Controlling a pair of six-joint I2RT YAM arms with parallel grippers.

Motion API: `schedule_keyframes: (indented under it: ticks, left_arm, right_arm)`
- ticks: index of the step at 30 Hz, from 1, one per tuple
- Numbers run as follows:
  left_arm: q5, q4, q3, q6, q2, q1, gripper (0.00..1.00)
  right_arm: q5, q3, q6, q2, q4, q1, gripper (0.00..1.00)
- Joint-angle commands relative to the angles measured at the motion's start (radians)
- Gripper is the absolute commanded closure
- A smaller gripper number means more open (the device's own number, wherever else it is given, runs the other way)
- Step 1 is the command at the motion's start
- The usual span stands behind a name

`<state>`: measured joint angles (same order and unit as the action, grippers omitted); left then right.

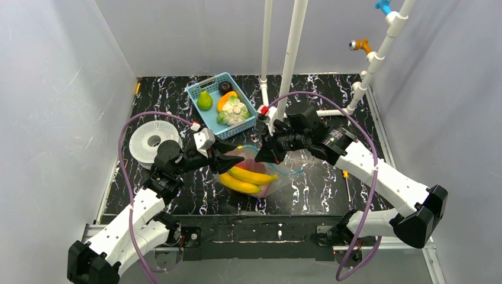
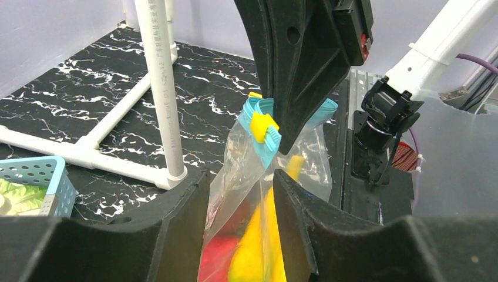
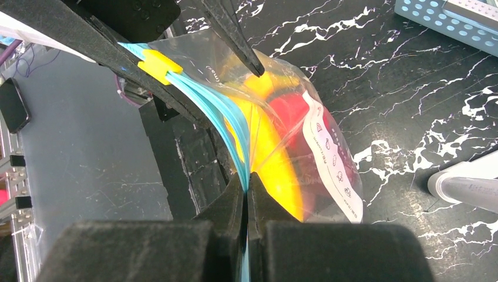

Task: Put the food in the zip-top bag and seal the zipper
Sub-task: Zip the zipper food storage bag at the center of the board.

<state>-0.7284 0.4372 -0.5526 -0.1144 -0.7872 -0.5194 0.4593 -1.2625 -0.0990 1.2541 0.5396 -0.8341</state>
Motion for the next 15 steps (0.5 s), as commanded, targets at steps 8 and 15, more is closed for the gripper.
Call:
schedule_keyframes:
  ticks: [8, 15]
  left_arm:
    - [-0.101, -0.015, -0.033, 0.041, 0.018, -0.004, 0.97]
    - [-0.197, -0.083, -0.094, 0.014, -0.051, -0.004, 1.00]
  right_arm:
    - [-0.007, -0.067, 0.023, 0.000, -0.021, -0.044, 0.95]
    - [-0.142, -0.159, 0.122, 0.045, 0.030, -0.132, 0.57]
